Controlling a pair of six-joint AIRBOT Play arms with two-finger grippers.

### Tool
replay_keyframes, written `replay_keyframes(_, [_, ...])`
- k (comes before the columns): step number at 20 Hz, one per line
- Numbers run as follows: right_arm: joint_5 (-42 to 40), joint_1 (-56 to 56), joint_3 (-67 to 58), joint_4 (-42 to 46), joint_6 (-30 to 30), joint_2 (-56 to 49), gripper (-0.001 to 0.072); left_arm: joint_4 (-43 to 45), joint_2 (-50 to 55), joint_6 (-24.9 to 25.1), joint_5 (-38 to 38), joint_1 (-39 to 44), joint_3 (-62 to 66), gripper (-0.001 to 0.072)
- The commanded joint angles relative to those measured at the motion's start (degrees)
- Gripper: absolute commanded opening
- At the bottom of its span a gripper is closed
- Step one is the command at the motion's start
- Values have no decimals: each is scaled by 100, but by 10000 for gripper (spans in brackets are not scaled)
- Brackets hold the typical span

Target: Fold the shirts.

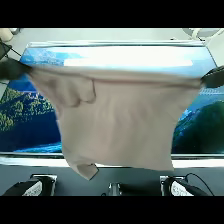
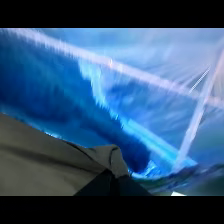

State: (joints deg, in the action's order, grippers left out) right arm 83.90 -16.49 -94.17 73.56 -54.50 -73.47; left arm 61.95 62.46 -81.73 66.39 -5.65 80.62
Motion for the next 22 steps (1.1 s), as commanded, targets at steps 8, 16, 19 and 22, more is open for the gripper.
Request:
replay_keyframes(8, [-4030,706,365,210,-841,-2092,21,44,2643,376,-2350,310,144,23])
replay_keyframes(16, [-2997,706,365,142,-627,-2684,24,142,3539,909,-1952,382,835,23])
replay_keyframes(19, [-1974,706,365,146,-247,-2387,23,1104,3233,973,-743,382,1099,23])
replay_keyframes(22, [-658,706,466,275,-68,-2323,22,1799,3134,501,739,415,1014,23])
